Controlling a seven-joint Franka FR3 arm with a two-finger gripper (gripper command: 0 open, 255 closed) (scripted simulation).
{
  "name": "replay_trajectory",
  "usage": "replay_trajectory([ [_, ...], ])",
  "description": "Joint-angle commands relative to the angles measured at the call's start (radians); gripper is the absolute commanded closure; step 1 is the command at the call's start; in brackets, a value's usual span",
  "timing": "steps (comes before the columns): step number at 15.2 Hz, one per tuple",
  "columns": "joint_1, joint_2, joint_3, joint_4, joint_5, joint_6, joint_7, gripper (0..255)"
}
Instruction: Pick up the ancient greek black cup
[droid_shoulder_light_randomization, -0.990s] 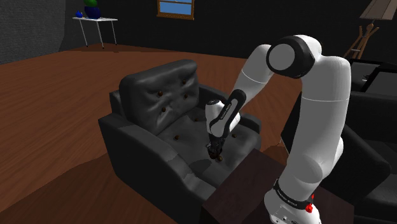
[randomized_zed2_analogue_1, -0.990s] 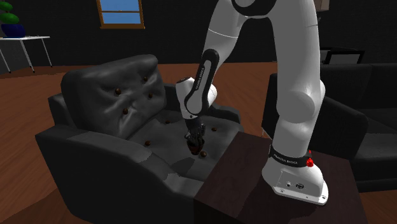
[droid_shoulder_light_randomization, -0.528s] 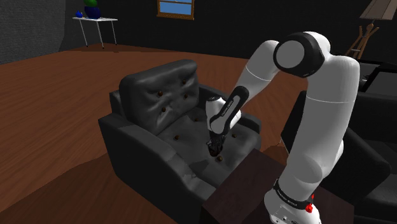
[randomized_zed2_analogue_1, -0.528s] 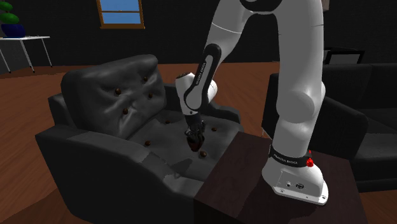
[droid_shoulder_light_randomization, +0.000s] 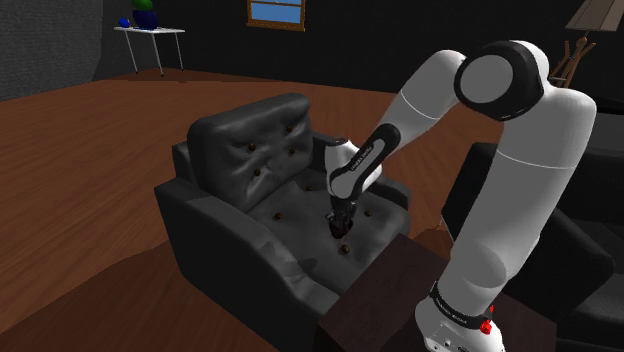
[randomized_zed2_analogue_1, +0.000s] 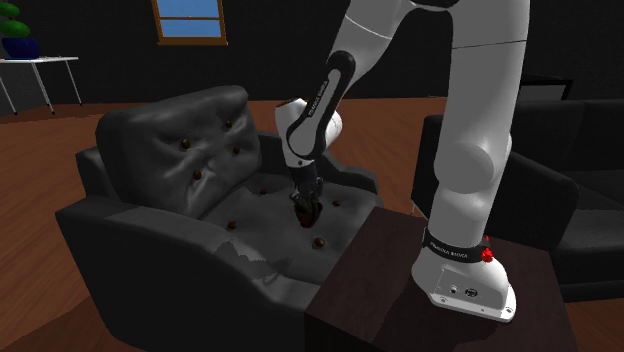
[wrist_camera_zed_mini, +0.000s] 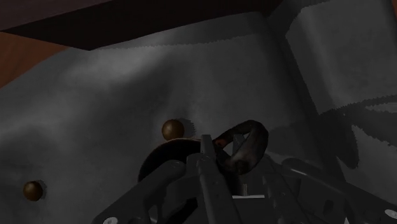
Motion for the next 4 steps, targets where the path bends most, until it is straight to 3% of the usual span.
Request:
replay_trajectory([
  [1, -0.001, -0.025, 0.002, 0.004, 0.010, -0.029, -0.010, 255],
  [4, -0.001, -0.041, 0.003, 0.004, 0.015, -0.045, -0.015, 255],
])
